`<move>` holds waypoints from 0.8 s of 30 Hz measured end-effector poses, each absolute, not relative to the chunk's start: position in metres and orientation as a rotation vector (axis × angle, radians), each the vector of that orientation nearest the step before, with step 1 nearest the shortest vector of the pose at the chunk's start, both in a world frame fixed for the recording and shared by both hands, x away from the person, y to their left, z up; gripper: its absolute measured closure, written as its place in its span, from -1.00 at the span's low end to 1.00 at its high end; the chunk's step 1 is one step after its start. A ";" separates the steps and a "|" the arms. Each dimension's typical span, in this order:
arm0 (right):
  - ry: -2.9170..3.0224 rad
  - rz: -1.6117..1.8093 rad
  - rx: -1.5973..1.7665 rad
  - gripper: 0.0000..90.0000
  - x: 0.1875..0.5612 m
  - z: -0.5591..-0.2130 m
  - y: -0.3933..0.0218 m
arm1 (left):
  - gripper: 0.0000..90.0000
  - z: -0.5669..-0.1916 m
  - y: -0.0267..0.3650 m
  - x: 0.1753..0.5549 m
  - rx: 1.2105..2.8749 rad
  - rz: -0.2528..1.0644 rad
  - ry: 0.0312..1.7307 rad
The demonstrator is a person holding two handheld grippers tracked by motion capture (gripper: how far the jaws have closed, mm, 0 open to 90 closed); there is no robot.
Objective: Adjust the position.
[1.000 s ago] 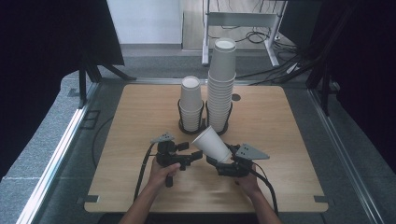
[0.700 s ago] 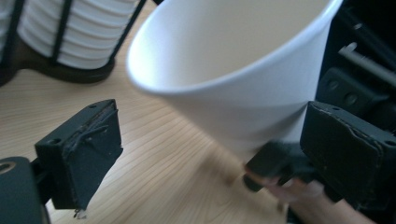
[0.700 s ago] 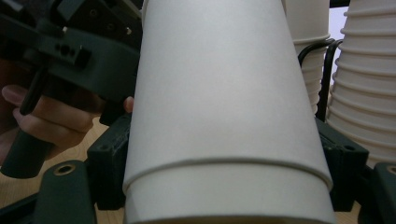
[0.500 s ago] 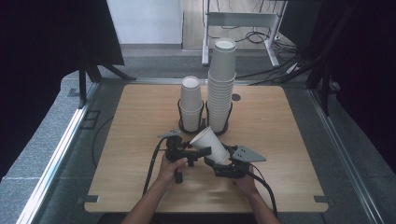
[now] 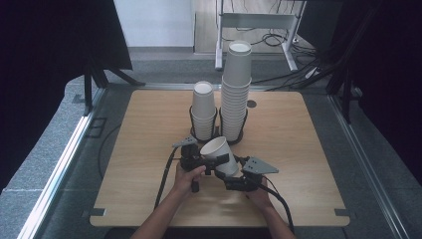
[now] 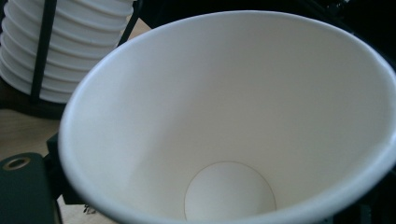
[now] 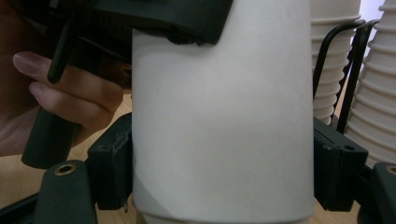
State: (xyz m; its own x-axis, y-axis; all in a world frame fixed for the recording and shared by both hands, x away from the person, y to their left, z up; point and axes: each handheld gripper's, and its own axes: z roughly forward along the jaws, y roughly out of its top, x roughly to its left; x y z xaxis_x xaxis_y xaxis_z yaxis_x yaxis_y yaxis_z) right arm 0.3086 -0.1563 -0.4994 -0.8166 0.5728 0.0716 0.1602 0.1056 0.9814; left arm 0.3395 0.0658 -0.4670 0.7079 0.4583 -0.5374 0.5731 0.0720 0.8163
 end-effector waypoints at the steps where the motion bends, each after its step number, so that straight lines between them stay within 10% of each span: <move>1: 2.072 1.753 0.716 -0.50 0.309 -0.500 -0.156 | -0.78 -0.468 0.066 0.339 1.565 -0.097 0.863; 24: 2.202 1.642 0.761 -0.71 0.313 -0.502 -0.157 | -0.74 -0.449 0.085 0.325 1.567 0.137 0.820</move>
State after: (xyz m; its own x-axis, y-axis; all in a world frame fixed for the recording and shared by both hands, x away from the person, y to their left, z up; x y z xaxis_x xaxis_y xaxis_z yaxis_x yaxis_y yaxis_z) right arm 0.3129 -0.1567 -0.5017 -0.8182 0.5695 0.0793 0.2386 0.2109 0.9479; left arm 0.3245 0.0845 -0.4489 0.7358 0.5665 -0.3710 0.4154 0.0551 0.9080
